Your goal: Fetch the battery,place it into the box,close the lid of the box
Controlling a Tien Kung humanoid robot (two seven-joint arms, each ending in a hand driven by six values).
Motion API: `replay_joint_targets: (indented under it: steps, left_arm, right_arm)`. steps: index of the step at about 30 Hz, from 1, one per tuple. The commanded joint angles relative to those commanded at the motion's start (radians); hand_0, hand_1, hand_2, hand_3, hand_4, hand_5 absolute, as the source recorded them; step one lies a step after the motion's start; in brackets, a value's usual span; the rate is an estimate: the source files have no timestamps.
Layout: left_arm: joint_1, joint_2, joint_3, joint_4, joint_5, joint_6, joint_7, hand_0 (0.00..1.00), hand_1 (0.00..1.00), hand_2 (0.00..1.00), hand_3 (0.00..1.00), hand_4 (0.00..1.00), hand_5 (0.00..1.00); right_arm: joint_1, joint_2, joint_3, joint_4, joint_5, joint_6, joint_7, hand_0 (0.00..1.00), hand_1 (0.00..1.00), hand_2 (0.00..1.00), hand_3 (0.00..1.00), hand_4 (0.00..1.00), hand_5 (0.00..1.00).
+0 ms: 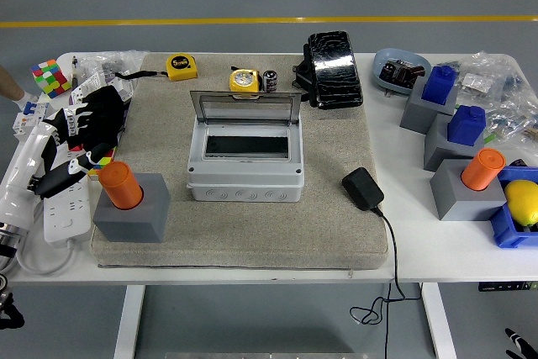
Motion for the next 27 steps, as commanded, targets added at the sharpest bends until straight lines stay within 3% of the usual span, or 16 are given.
replay_joint_targets:
  steps: [1, 7, 8, 13, 14, 19, 20, 25, 26, 27]
  left_arm:
    - [0.001, -0.003, 0.005, 0.003, 0.002, 0.004, -0.002, 0.693, 0.804, 0.889, 0.983, 0.998, 0.556]
    - [0.008, -0.025, 0.04, 0.021, 0.038, 0.064, -0.007, 0.693, 0.804, 0.889, 0.983, 0.998, 0.556]
    - [0.01, -0.03, 0.048, 0.026, 0.043, 0.075, -0.008, 0.699, 0.814, 0.909, 0.998, 0.998, 0.362]
    - [0.01, -0.046, 0.072, 0.043, 0.052, 0.093, -0.005, 0.699, 0.814, 0.909, 0.998, 0.998, 0.362]
    - [0.01, -0.049, 0.073, 0.045, 0.052, 0.094, -0.003, 0.681, 0.807, 0.907, 0.998, 0.998, 0.245]
    - [0.0, -0.06, 0.08, 0.047, 0.058, 0.108, 0.008, 0.681, 0.807, 0.907, 0.998, 0.998, 0.245]
    - [-0.002, -0.062, 0.083, 0.047, 0.056, 0.11, 0.008, 0.6, 0.719, 0.837, 0.943, 0.998, 0.002]
    - [-0.014, -0.077, 0.106, 0.059, 0.038, 0.117, 0.003, 0.6, 0.719, 0.837, 0.943, 0.998, 0.002]
    - [-0.015, -0.079, 0.11, 0.061, 0.033, 0.116, 0.002, 0.532, 0.627, 0.75, 0.875, 0.998, 0.002]
    - [-0.016, -0.082, 0.112, 0.064, 0.026, 0.116, -0.001, 0.532, 0.627, 0.75, 0.875, 0.998, 0.002]
  right_arm:
    - [-0.001, 0.0, 0.0, 0.0, 0.0, 0.001, 0.0, 0.67, 0.677, 0.683, 0.565, 0.981, 0.474]
    - [-0.007, 0.002, 0.006, 0.002, -0.005, 0.0, 0.003, 0.67, 0.677, 0.683, 0.565, 0.981, 0.474]
    - [-0.008, 0.002, 0.009, 0.003, -0.007, -0.001, 0.004, 0.67, 0.678, 0.683, 0.565, 0.981, 0.473]
    - [-0.011, 0.008, 0.012, 0.001, -0.007, 0.003, 0.006, 0.67, 0.678, 0.683, 0.565, 0.981, 0.473]
    - [-0.012, 0.008, 0.012, 0.001, -0.007, 0.003, 0.006, 0.67, 0.677, 0.684, 0.565, 0.982, 0.473]
    - [-0.013, 0.008, 0.017, 0.001, -0.008, 0.003, 0.005, 0.67, 0.677, 0.684, 0.565, 0.982, 0.473]
    - [-0.012, 0.008, 0.017, 0.001, -0.008, 0.003, 0.005, 0.67, 0.677, 0.683, 0.565, 0.982, 0.472]
    - [-0.01, 0.008, 0.017, 0.003, -0.008, 0.001, 0.006, 0.67, 0.677, 0.683, 0.565, 0.982, 0.472]
    - [-0.01, 0.008, 0.017, 0.003, -0.008, 0.001, 0.006, 0.67, 0.677, 0.683, 0.565, 0.983, 0.472]
    - [-0.01, 0.008, 0.016, 0.003, -0.007, 0.001, 0.006, 0.67, 0.677, 0.683, 0.565, 0.983, 0.472]
